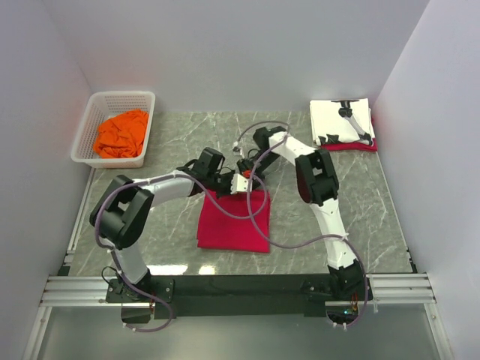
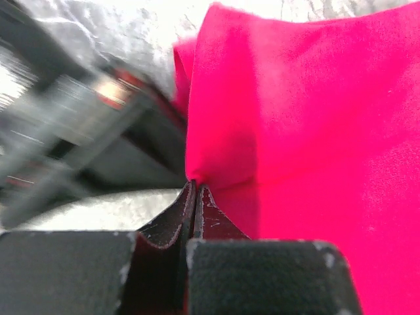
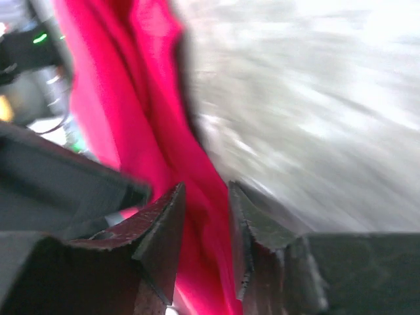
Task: Fold and stack the t-shirts
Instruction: Fold the tshirt
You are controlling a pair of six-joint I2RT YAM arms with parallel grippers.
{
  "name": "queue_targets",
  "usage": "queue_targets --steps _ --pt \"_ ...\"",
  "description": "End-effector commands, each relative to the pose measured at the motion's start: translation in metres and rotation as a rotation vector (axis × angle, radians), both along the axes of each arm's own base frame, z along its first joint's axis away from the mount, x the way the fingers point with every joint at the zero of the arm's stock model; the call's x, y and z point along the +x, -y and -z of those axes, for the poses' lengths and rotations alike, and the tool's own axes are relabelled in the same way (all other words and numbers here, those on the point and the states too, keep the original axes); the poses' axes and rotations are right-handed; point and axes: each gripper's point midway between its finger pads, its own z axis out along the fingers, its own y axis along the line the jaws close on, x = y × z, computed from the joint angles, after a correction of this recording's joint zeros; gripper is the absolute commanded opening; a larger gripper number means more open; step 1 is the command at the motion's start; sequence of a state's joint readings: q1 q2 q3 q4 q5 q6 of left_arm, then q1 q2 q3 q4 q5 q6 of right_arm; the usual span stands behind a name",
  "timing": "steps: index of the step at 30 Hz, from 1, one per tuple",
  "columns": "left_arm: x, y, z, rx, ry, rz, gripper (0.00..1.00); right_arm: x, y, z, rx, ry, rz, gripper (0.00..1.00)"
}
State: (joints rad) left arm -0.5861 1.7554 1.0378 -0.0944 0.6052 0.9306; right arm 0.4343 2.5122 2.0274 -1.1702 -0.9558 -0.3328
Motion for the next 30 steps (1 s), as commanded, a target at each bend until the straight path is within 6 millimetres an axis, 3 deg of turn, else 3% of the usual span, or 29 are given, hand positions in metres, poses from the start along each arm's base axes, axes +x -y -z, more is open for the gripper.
queue_targets --steps 1,5,7,8,10,11,13,14,15,16,17,18,20,23,24,25,27,30 --pt "-0.002 0.004 0.015 0.035 -0.043 0.020 0.02 0.070 0.033 -0.027 -0.089 0.316 0.090 0.41" --pt "0.007 0.006 0.023 0.077 -0.100 0.017 0.11 0.085 0.062 -0.044 -0.127 0.372 0.150 0.45" --pt "0.023 0.008 0.015 0.071 -0.085 -0.016 0.20 0.094 0.079 -0.061 -0.123 0.412 0.199 0.46" --pt "0.025 0.006 0.016 0.082 -0.105 -0.029 0.22 0.090 0.087 -0.060 -0.134 0.393 0.224 0.46" --pt "0.038 0.003 -0.006 0.032 -0.117 -0.068 0.30 0.093 0.100 -0.085 -0.110 0.442 0.275 0.47" --pt "0.038 -0.002 -0.012 0.023 -0.142 -0.078 0.32 0.084 0.104 -0.084 -0.105 0.422 0.285 0.47" --pt "0.044 -0.012 -0.041 -0.035 -0.171 -0.137 0.36 0.075 0.106 -0.109 -0.059 0.448 0.307 0.47" --pt "0.044 -0.015 -0.051 -0.061 -0.193 -0.165 0.36 0.058 0.103 -0.108 -0.019 0.395 0.306 0.47" --pt "0.044 -0.025 -0.069 -0.098 -0.243 -0.229 0.36 0.047 0.097 -0.124 0.023 0.394 0.317 0.47" --pt "0.038 -0.026 -0.078 -0.133 -0.289 -0.236 0.37 0.041 0.090 -0.128 0.074 0.383 0.319 0.47" --pt "0.032 -0.031 -0.089 -0.172 -0.368 -0.301 0.37 0.020 0.079 -0.126 0.131 0.277 0.323 0.47" --pt "0.031 -0.037 -0.092 -0.195 -0.419 -0.340 0.36 0.011 0.073 -0.131 0.174 0.246 0.320 0.47" --pt "0.017 -0.039 -0.099 -0.246 -0.546 -0.357 0.35 -0.005 0.059 -0.122 0.217 0.164 0.316 0.47" --pt "-0.002 -0.040 -0.090 -0.326 -0.802 -0.447 0.33 -0.023 0.038 -0.109 0.227 0.114 0.259 0.47" --pt "-0.014 -0.044 -0.075 -0.336 -0.962 -0.533 0.32 -0.030 0.028 -0.100 0.236 0.061 0.238 0.47" --pt "-0.011 -0.042 -0.073 -0.370 -0.981 -0.535 0.31 -0.031 0.025 -0.093 0.233 0.037 0.233 0.47" --pt "-0.016 -0.048 -0.048 -0.376 -1.129 -0.624 0.29 -0.027 0.023 -0.071 0.203 -0.021 0.251 0.47" --pt "-0.001 -0.058 -0.022 -0.409 -1.237 -0.717 0.27 -0.009 0.030 -0.037 0.110 -0.051 0.306 0.45"
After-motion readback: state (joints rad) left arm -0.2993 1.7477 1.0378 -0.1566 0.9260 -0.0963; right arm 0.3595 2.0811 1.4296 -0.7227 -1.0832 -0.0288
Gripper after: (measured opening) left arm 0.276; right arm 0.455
